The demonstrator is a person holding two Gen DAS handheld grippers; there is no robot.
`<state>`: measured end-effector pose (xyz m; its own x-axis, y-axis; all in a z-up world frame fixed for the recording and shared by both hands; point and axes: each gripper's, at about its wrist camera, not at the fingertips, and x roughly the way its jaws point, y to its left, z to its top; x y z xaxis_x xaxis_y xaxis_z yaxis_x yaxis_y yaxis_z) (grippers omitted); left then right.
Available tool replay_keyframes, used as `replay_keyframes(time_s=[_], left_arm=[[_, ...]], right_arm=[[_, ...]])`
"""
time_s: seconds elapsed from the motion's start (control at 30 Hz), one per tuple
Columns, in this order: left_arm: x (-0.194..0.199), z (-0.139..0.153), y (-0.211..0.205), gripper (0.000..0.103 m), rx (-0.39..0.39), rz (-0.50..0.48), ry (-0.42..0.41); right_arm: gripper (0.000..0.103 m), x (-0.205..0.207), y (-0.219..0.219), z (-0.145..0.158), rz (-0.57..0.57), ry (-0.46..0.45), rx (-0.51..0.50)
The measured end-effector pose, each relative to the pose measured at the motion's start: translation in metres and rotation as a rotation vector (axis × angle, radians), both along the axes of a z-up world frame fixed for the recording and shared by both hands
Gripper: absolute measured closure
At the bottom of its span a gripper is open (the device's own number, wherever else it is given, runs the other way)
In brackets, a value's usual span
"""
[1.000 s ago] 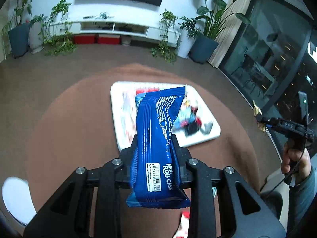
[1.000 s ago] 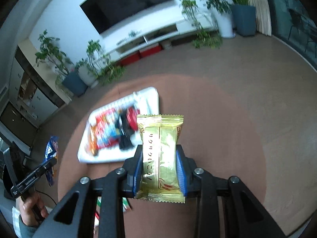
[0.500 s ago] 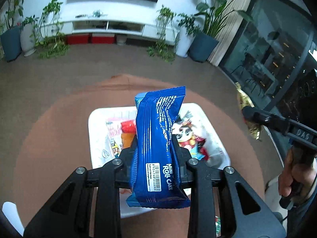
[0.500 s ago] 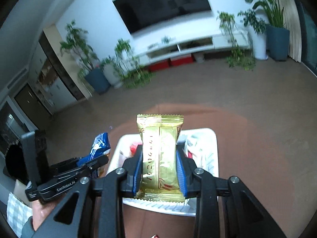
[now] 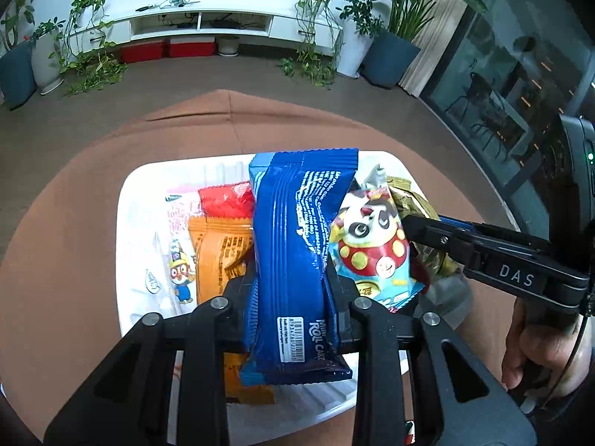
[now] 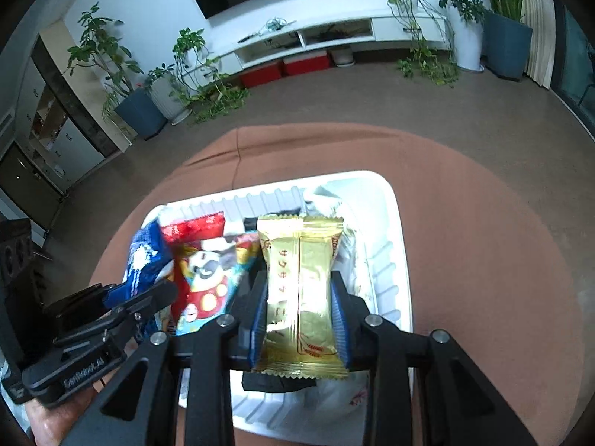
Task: Organize snacks
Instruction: 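Carry the blue and gold packets over the white tray and release them inside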
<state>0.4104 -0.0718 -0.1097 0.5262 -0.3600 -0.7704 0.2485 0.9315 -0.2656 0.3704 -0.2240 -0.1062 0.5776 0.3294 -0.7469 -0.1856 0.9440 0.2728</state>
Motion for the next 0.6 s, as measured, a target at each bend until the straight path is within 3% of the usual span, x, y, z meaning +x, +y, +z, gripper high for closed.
replay_keyframes(time_s=[0.27, 0.47, 0.57, 0.6], left_arm=[[0.018, -0.03, -0.009, 0.077, -0.017, 0.004, 0.048], [0.025, -0.037, -0.011, 0.075, -0.023, 0.014, 0.037], [0.016, -0.034, -0.006, 0.071, -0.029, 0.016, 0.036], [0.016, -0.035, -0.008, 0.063, -0.023, 0.013, 0.033]], right_arm=[[0.07, -0.006, 0.011, -0.013, 0.017, 0.003, -0.026], [0.068, -0.008, 0.016, -0.011, 0.025, -0.005, -0.04], [0.055, -0.008, 0.013, -0.01, 0.016, -0.007, -0.032], [0.053, -0.008, 0.013, -0.01, 0.015, -0.011, -0.033]])
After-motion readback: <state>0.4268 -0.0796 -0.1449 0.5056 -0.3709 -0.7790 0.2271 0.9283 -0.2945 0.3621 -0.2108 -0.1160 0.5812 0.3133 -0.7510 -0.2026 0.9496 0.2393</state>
